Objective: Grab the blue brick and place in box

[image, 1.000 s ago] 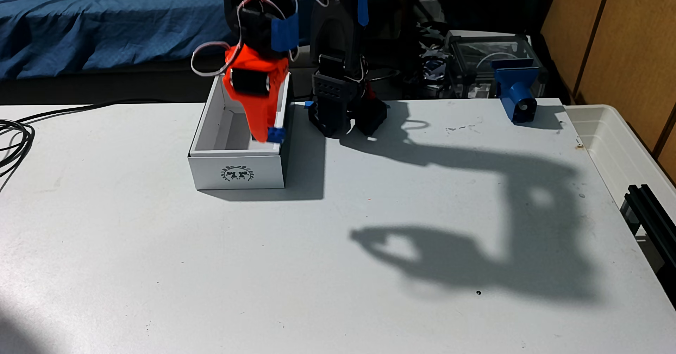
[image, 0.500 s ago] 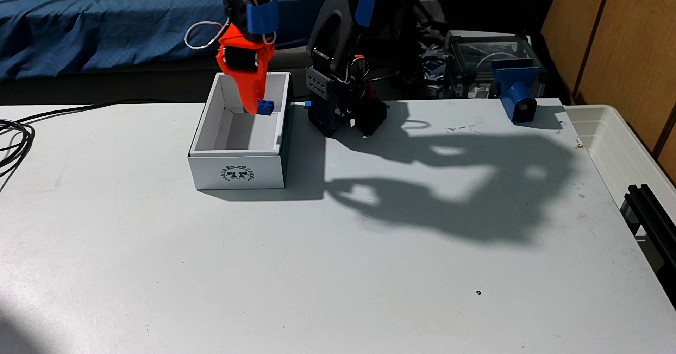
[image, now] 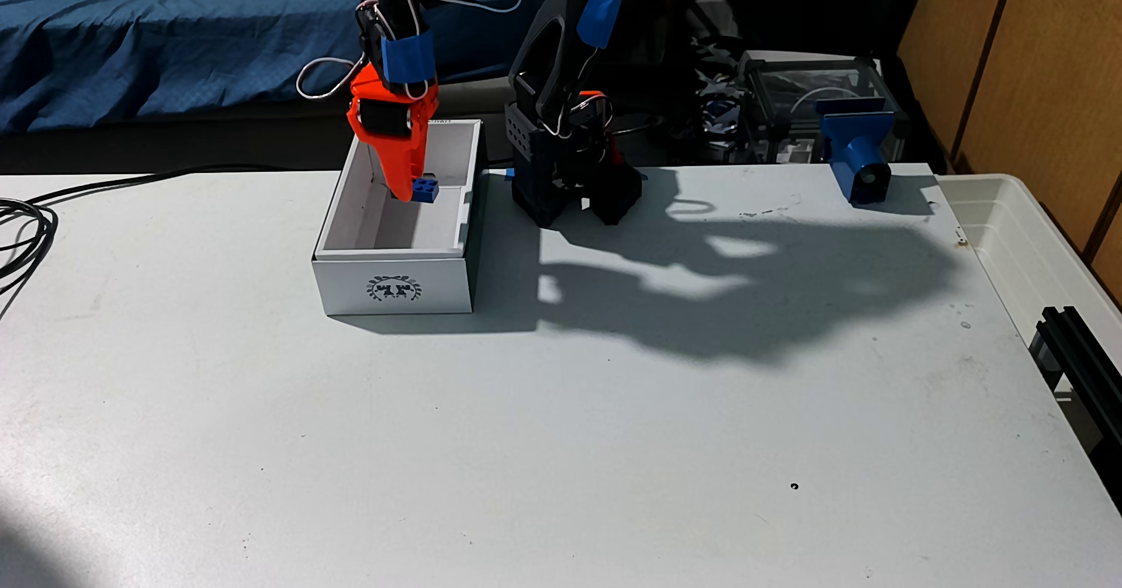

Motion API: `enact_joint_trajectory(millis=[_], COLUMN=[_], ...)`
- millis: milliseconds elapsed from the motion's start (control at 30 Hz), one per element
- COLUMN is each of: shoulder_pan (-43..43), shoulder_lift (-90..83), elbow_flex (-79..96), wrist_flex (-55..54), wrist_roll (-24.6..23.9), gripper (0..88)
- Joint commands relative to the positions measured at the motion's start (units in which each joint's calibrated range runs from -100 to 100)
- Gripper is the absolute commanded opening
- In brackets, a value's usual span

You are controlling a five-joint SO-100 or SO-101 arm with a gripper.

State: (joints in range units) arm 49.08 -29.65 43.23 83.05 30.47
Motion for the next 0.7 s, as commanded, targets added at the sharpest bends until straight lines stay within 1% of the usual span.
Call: enact_joint_trajectory(millis=[0,200,267,367,533,600,667], shoulder_pan=[1.07,1.07,1.07,1.07,1.22,1.29,1.67], shoulder_lift=[-1.6,-1.69,-1.69,-1.69,-1.77,-1.77,-1.77], elbow_flex=[1.23,2.65,2.65,2.47,1.94,1.94,1.94], wrist_flex=[-2.26,-2.69,-2.61,-2.61,-2.09,-2.09,-2.01], wrist_roll=[0.54,1.07,1.18,1.18,1.18,1.18,1.18], gripper=[1.0,1.0,2.6,9.3,25.7,28.6,28.5])
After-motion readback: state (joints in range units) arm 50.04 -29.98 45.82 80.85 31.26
